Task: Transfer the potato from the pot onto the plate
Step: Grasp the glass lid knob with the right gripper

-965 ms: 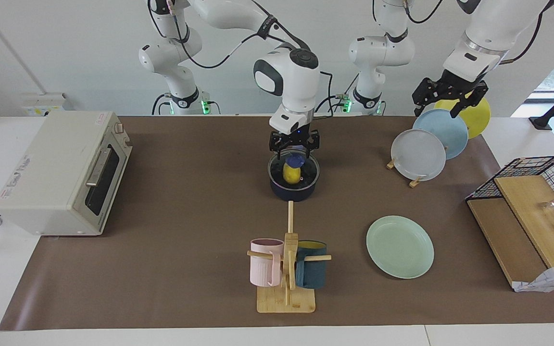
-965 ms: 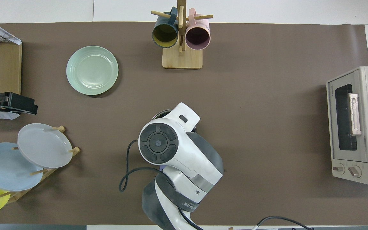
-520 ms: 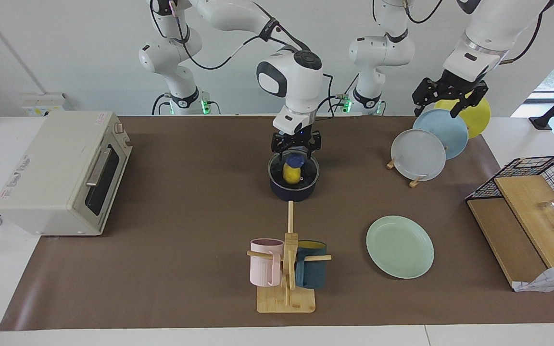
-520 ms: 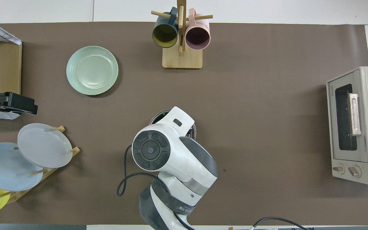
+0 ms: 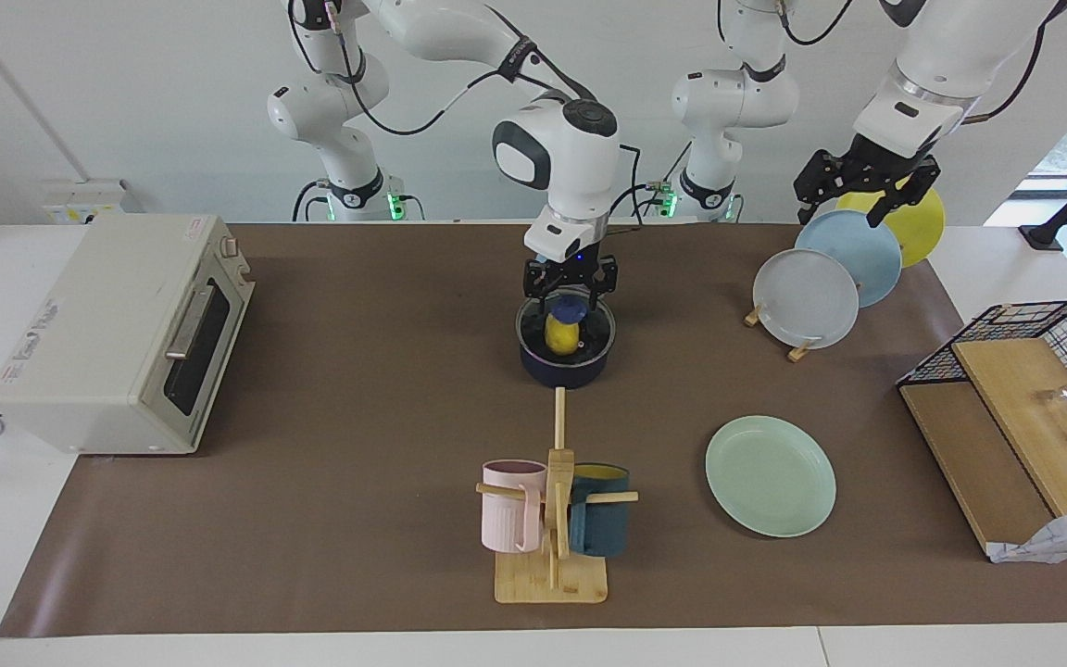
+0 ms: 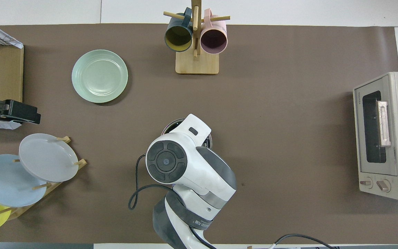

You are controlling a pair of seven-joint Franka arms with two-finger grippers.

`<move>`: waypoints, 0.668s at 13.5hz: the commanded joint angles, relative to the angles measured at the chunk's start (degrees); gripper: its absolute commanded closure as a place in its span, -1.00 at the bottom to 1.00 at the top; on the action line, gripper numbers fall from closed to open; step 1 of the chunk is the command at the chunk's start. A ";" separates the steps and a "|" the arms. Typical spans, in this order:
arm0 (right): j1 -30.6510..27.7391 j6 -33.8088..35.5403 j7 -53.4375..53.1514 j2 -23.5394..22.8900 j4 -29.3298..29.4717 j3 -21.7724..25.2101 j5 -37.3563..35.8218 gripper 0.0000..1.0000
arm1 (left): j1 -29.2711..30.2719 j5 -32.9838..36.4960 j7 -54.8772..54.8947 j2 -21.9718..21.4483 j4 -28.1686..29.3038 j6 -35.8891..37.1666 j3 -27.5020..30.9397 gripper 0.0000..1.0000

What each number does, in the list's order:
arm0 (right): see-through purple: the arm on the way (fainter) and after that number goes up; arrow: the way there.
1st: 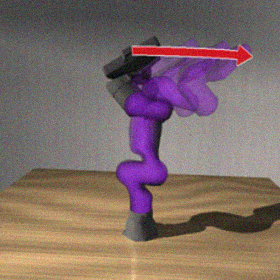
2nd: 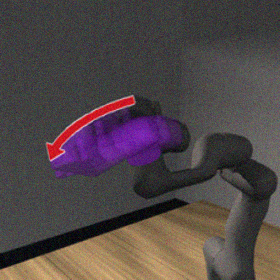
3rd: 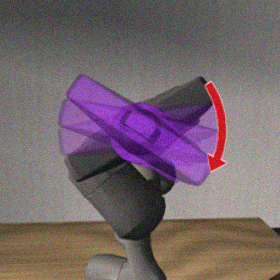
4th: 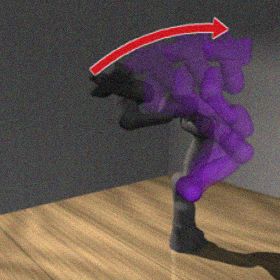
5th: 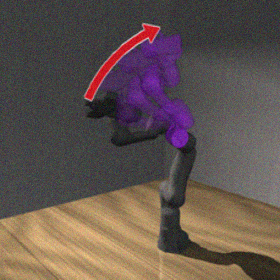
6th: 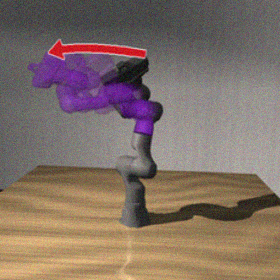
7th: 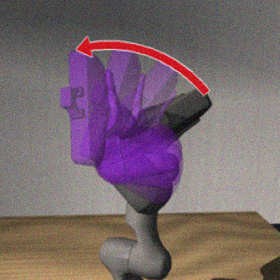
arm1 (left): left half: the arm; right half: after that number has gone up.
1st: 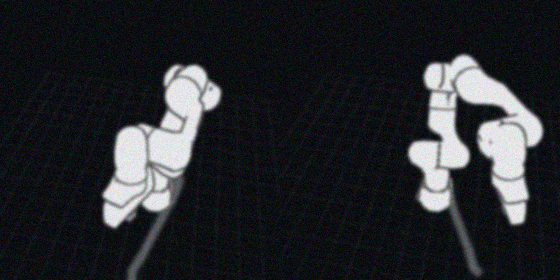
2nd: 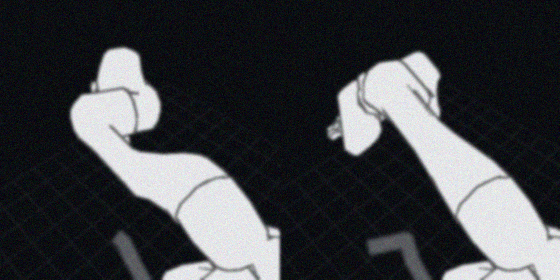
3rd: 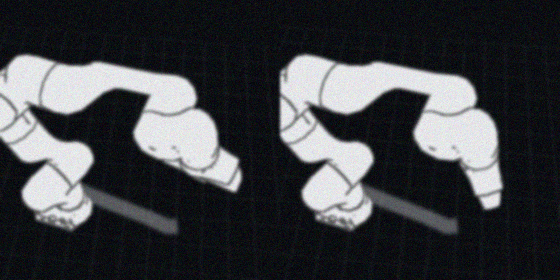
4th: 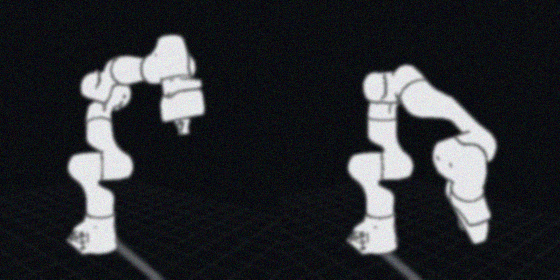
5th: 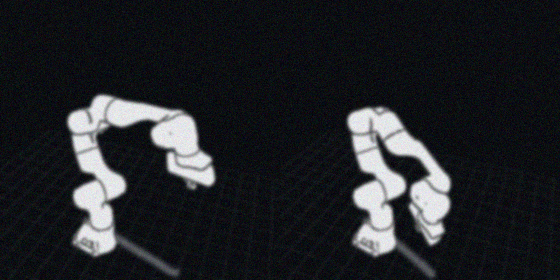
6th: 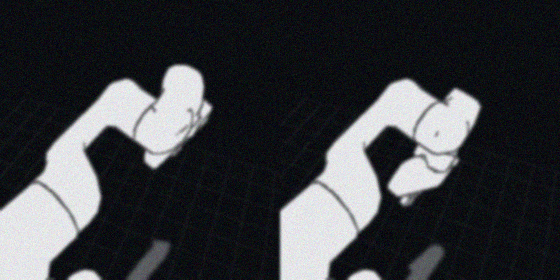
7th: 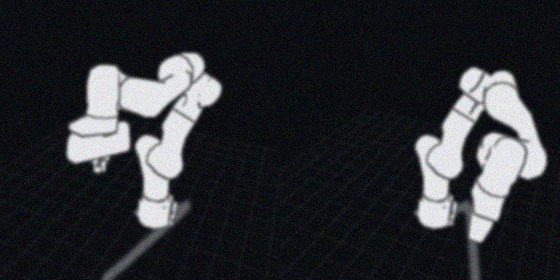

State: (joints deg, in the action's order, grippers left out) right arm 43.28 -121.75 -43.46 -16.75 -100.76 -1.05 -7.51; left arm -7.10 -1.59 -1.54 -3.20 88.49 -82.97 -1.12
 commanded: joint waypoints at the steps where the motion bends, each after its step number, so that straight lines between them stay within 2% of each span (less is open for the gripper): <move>1: -0.39 -1.82 -0.31 0.23 -1.10 -0.09 -1.10 -0.56 | -0.37 -0.43 -0.31 -1.46 1.60 -0.97 0.15 -1.00; 2: -0.48 -1.91 -0.31 0.23 -1.10 -0.09 -1.10 -0.46 | -0.37 -0.43 -0.31 -1.46 1.60 -0.97 0.15 -1.00; 6: -0.57 -1.74 0.04 0.14 -0.75 -0.09 -1.10 0.41 | -0.28 -0.43 -0.31 -1.46 1.68 -0.97 0.15 -1.00; 7: -0.65 -1.39 0.04 0.14 -0.32 -0.09 -1.10 0.55 | -0.28 -0.43 -0.31 -1.46 1.60 -0.97 0.15 -1.00; 9: -0.83 0.97 0.39 0.14 2.39 0.00 -1.10 0.63 | -0.37 -0.43 -0.31 -1.46 1.68 -0.97 0.15 -1.00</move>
State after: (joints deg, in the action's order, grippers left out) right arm 43.18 -122.10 -43.46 -16.82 -100.53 -0.96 -7.51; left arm -7.11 -1.59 -1.54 -3.20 88.49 -82.97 -1.13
